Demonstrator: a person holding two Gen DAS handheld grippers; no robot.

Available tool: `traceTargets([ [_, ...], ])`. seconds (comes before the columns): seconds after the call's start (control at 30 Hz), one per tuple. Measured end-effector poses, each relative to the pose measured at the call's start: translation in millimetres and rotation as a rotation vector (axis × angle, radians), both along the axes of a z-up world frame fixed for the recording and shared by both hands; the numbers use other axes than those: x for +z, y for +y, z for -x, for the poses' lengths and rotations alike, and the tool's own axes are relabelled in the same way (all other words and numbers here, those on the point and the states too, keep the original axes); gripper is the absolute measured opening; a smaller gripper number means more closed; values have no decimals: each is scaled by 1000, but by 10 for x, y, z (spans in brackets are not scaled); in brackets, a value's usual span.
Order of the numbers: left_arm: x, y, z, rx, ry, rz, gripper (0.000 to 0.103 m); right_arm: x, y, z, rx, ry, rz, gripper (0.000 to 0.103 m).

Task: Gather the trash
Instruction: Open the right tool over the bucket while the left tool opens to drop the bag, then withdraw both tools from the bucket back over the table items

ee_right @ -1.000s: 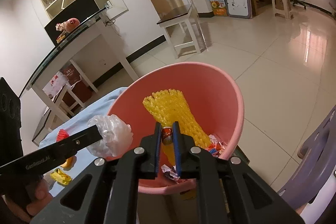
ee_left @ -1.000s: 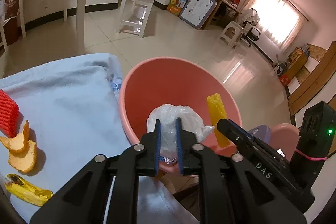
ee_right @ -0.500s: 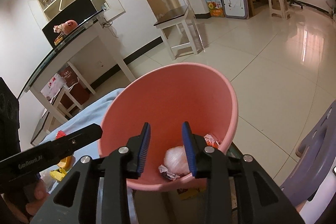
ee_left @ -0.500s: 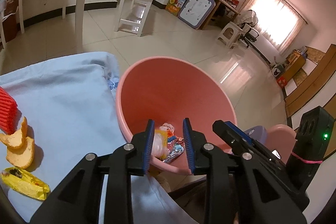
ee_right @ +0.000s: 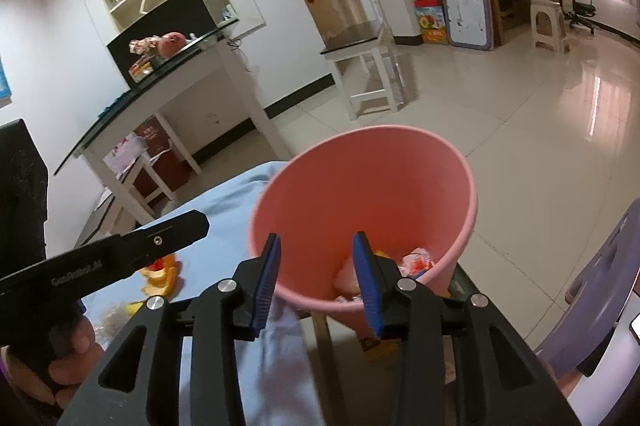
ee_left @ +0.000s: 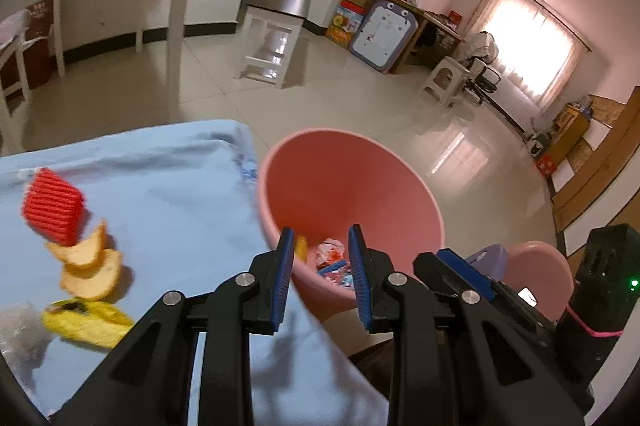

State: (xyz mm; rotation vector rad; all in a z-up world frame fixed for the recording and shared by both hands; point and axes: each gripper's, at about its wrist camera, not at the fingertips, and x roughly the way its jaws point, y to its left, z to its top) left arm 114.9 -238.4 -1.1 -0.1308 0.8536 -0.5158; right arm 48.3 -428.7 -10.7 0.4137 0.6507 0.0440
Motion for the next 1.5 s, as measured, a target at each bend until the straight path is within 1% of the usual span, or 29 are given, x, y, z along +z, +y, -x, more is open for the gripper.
traceTargets([
  [0.13,148,241,163,47,-32,-29,28,98,193,160,40,-17,0,38],
  [0.27,262,565,314,104,-47,-37,28,157,427,295,93,-33,-11,39],
  [0.43,410,1006,445,163,-61,-30,28,195,756,396,155,-41,-1,40],
  [0.6,643,1485,513,248,-113,-20,28,231,1008,438,200,-42,17,41],
  [0.73,736,1792,521,306,-134,-13,28,205,1147,422,233,-30,15,42],
  [0.83,728,1975,519,335,-125,-6,28,191,1281,354,265,-16,26,42],
  [0.97,624,2213,488,367,-98,-1,28,135,1466,281,310,2,42,42],
  [1.1,514,2319,400,375,-68,-9,28,81,1602,140,340,14,42,42],
  [1.2,373,2412,257,380,-31,-13,28,38,1696,26,362,30,46,42],
  [1.33,183,2500,19,374,35,1,28,-22,1822,-194,391,46,56,42],
  [1.5,4,2475,-292,366,101,21,28,-86,1879,-479,408,67,27,42],
])
